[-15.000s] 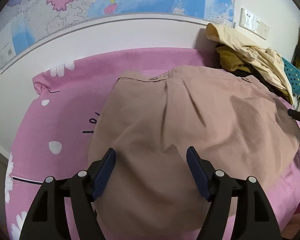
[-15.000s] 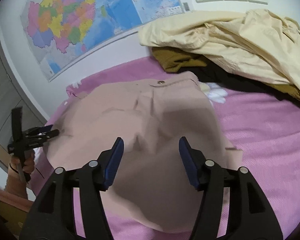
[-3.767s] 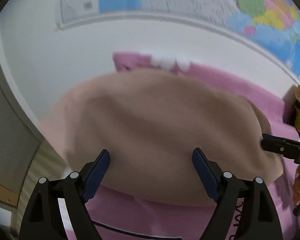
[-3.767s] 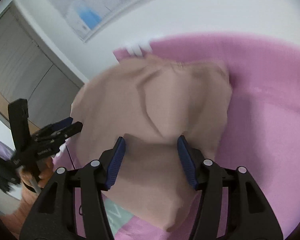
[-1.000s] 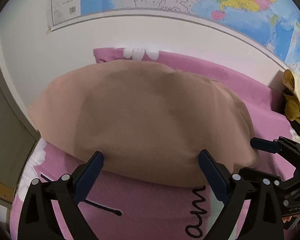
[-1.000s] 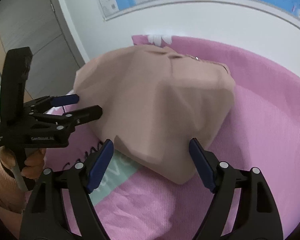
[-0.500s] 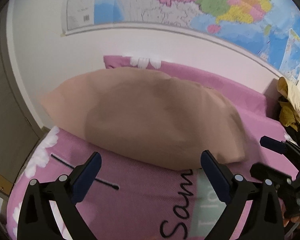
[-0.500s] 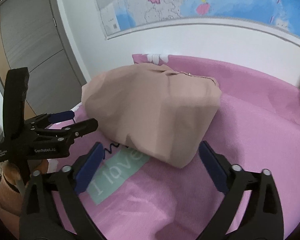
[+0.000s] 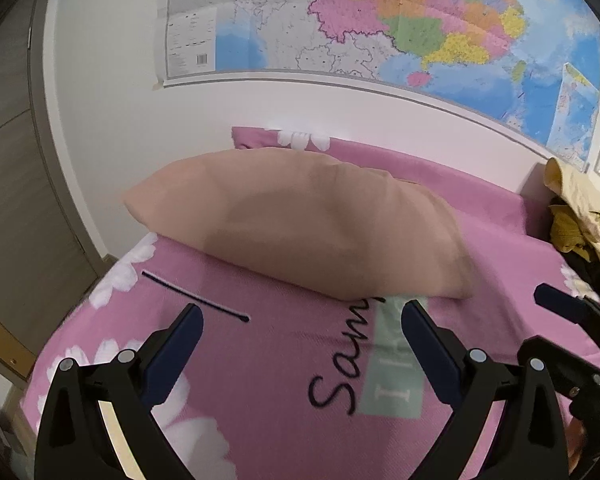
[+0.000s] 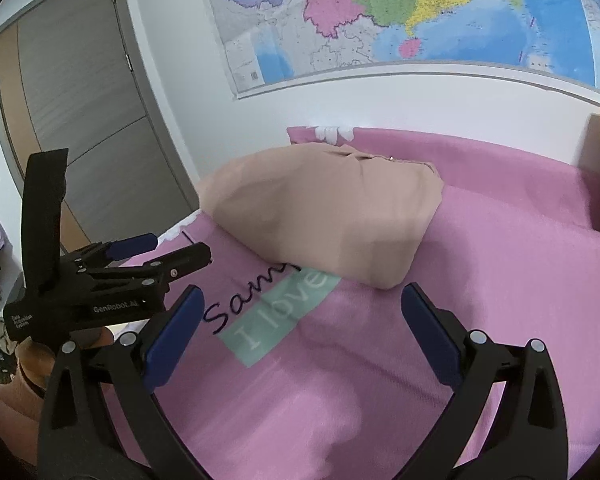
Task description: Fold large clothes
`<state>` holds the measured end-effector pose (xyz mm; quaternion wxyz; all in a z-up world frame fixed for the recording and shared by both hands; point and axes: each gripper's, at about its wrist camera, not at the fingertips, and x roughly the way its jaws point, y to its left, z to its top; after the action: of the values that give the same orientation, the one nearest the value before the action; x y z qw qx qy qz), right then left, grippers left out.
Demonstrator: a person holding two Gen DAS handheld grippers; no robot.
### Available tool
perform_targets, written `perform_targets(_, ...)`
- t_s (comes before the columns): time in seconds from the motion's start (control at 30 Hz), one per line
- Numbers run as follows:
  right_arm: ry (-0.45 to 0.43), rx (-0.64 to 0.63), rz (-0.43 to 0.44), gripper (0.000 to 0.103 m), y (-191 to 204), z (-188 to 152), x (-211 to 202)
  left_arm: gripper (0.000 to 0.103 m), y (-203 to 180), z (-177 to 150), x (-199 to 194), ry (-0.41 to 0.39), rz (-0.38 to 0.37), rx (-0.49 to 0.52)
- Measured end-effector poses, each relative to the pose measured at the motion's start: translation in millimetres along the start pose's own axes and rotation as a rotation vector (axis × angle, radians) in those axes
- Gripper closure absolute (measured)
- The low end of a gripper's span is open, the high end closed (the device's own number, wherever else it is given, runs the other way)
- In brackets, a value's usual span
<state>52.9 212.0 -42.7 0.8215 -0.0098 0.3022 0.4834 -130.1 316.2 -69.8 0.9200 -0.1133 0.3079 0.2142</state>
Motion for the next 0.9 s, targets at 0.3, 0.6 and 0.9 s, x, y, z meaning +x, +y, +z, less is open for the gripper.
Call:
perform_targets(0.3, -0.006, -0.012, -0.022, 0.006, 7.8, -17.7, -16.0, 0.007, -9.3, -10.6, -19.6, -0.016, -0.002, 0.018)
perform_targets(0.6, -0.010, 0.003, -0.030, 0.006, 12.4, -25.8, -25.9, 0.007, -9.4, -16.3, -32.5, -0.025, -0.012, 0.025)
perform_targets(0.9, -0.016, -0.001, -0.030, 0.006, 15.1, -28.0, -31.9, 0.007, -10.5, -20.0, -36.9, -0.024, -0.013, 0.029)
